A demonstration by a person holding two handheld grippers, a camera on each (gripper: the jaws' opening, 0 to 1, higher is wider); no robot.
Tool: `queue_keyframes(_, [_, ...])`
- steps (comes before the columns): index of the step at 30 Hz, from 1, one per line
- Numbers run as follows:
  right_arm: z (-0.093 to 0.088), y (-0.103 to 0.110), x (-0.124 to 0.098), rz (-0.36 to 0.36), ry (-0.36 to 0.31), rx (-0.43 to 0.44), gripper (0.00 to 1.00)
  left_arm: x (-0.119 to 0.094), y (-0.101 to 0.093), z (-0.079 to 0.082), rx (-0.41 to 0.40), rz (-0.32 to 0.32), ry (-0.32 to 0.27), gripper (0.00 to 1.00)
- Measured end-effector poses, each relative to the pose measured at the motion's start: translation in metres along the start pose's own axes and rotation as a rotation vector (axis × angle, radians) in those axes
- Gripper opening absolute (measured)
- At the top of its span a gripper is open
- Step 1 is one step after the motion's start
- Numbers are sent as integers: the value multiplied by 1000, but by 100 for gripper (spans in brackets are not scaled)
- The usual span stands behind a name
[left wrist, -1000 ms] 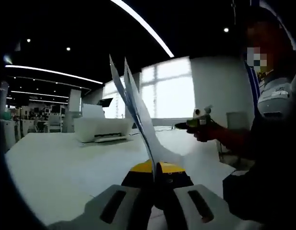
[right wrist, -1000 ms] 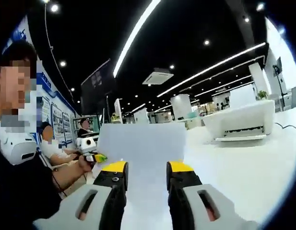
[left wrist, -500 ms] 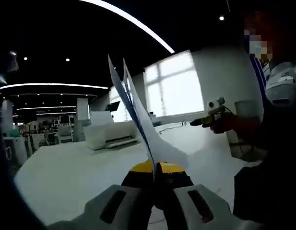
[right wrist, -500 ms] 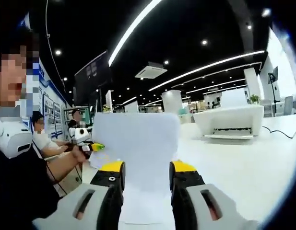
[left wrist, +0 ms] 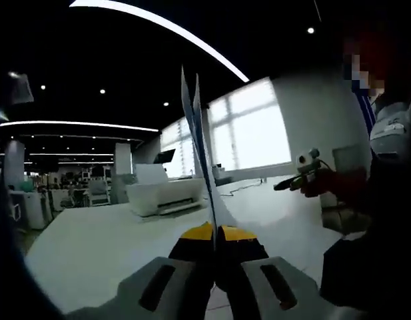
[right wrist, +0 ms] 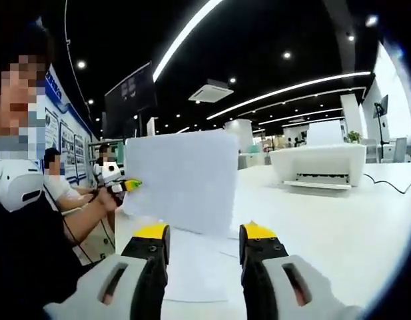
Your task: Organize the stack of printing papers by aligning and flattening the scattered papers on the table
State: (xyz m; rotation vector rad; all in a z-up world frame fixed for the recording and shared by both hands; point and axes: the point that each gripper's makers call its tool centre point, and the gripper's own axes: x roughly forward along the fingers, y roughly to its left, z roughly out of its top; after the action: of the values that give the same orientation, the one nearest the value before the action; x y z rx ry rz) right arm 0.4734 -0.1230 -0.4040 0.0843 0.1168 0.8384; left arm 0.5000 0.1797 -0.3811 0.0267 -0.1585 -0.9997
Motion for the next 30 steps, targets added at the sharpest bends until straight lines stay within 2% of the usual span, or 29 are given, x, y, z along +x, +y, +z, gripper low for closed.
queue_keyframes(6, [-4,5,1,-1,32,-37,43,-17,7,-1,-81,-2,-22,6])
queue_keyframes(8, [-6,4,2,1,47,-49,44,-24,10,-5,-156,-15,-33,6])
queue_keyframes(11, [-4,-1,6,-1,73,-67,44,-31,19,-12,-208,-14,-43,6])
queue_keyframes(14, [2,-5,10,-1,92,-88,45,-35,26,-20,-207,-2,-23,6])
queue_keyframes(16, [6,-9,14,0,104,-101,45,-36,33,-30,-181,19,26,6])
queue_keyframes(22, [22,-19,33,26,157,-144,47,-31,35,-47,-151,28,101,6])
queue_keyframes(30, [42,-38,54,33,194,-174,50,-33,35,-49,-156,36,107,6])
